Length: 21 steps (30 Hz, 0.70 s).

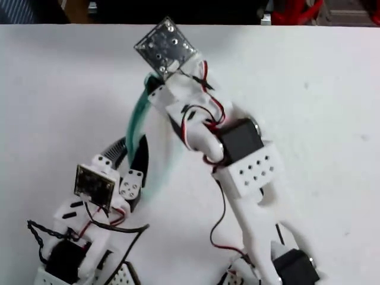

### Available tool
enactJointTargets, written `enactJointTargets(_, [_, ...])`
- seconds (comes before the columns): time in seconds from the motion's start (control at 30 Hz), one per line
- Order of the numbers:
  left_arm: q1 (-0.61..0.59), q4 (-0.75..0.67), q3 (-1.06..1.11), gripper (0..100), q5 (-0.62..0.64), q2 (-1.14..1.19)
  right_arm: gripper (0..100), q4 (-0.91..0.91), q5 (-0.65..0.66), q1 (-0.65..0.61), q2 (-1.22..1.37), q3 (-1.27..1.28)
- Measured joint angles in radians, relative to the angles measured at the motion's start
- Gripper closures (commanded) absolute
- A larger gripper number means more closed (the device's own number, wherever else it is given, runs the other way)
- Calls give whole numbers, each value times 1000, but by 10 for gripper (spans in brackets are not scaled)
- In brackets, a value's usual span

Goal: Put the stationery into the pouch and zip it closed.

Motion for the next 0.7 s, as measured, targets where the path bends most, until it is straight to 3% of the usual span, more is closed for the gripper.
enactJointTargets(0.47, [17, 40, -12, 979, 0, 0, 980, 0, -5, 74, 46, -37])
enactJointTargets(0.7, [46, 77, -15, 980, -31, 0, 980, -147, -6, 181, 143, -52])
